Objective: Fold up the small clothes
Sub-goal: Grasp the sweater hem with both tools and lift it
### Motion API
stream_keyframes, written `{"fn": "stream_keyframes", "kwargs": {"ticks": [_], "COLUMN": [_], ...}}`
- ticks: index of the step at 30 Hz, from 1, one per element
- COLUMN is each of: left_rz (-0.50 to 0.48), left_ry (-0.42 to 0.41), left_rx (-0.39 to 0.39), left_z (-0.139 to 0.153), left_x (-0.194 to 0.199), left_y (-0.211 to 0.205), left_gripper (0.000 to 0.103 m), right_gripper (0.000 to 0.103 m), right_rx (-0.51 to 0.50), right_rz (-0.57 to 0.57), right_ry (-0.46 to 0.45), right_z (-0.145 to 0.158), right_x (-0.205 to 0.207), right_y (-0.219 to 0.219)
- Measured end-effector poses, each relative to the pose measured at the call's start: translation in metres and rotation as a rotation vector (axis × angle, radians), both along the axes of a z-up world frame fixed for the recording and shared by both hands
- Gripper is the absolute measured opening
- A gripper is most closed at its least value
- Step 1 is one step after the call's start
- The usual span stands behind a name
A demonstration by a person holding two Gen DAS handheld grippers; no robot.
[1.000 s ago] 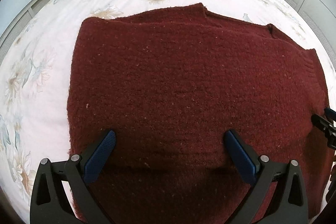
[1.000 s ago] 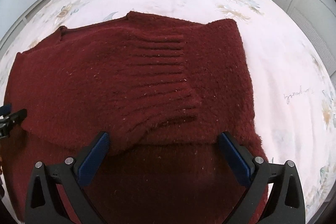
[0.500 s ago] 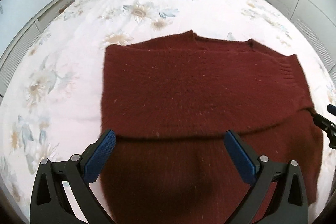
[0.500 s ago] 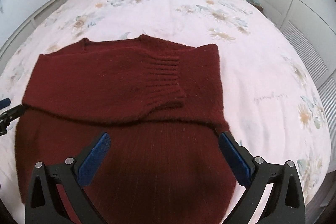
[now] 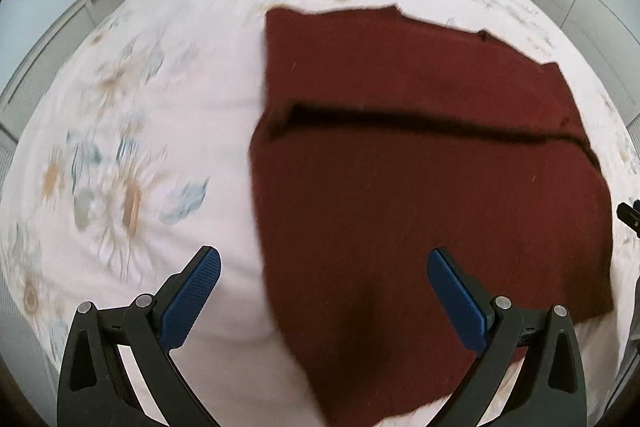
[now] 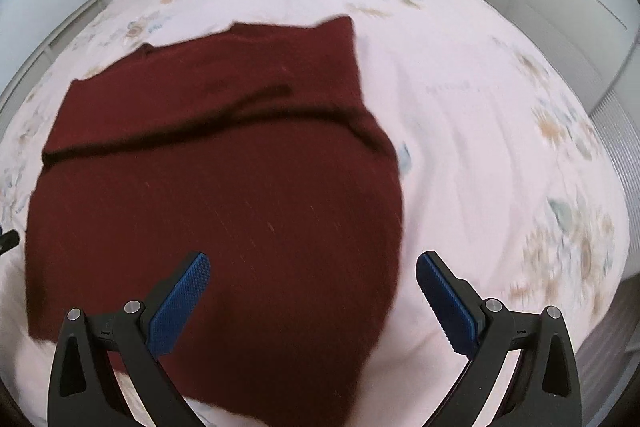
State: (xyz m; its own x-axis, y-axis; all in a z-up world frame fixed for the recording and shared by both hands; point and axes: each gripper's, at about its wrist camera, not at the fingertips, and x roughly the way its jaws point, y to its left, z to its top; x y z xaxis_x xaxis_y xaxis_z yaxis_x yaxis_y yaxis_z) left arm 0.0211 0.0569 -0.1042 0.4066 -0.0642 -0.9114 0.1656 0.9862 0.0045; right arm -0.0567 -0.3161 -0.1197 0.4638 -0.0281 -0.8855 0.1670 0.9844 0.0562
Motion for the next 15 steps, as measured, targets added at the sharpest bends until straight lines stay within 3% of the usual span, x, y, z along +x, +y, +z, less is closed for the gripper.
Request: {"fn": "stream_keyframes", "kwargs": {"ticks": [15], "left_rz": [-0.005], "left_ry": [0.157], "left_rx": [0.004], "left_z": [-0.05], "left_x": [-0.054], "left_y": [0.008], "left_gripper": [0.102], "right_gripper": [0.101], "right_rx": [0.039], "right_rz": [-0.04], "right_ry": [0.132], "right_z": [-0.049], "right_x": [-0.042], "right_y": [-0.015]}}
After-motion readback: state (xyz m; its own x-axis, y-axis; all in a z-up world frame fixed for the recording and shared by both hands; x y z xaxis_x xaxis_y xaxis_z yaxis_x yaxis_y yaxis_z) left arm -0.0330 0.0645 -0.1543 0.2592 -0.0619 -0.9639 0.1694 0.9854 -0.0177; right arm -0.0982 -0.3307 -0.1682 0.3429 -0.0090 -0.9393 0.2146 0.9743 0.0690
